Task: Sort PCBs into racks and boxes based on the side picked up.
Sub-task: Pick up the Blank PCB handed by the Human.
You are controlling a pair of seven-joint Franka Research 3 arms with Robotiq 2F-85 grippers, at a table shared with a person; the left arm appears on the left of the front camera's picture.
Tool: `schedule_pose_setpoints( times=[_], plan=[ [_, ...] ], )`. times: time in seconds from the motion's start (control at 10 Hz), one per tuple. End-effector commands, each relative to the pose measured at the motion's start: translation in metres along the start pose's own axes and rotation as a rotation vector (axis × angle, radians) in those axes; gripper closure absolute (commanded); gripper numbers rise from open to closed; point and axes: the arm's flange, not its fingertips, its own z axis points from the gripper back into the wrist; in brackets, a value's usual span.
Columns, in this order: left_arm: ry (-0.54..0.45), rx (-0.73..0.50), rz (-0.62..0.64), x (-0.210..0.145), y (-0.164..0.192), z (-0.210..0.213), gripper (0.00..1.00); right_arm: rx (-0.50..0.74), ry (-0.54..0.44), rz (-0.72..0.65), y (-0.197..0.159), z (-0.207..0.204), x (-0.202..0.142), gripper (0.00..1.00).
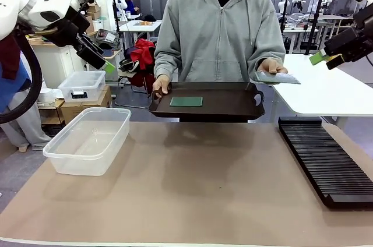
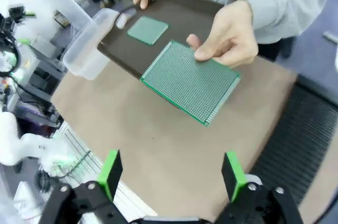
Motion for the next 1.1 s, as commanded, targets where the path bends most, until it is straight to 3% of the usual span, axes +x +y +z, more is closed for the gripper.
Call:
schedule_pose_setpoints(
  times=[0.0, 0.4, 0.6, 0.7, 1.0],
  plan=[
    [0.004, -0.006, -0.001, -0.001, -0.001, 0.0, 0.0, 0.089, 0.039, -0.195, -0.025, -0.002, 0.017, 0.0],
    [0.004, -0.006, -0.001, -0.001, -0.001, 0.0, 0.0, 0.274, 0.1, -0.467, -0.079, -0.031, 0.017, 0.0],
    [0.004, -0.006, -0.001, -0.001, -0.001, 0.0, 0.0, 0.269, 0.069, -0.564, -0.092, -0.049, 0.011, 0.0],
    [0.004, -0.006, -0.001, -0.001, -0.001, 0.0, 0.0, 0.27, 0.103, -0.45, -0.089, -0.039, 0.006, 0.0],
    [0.004, -0.006, -0.001, -0.001, -0.001, 0.0, 0.0, 0.27, 0.103, -0.45, -0.089, -0.039, 0.006, 0.0]
  ],
)
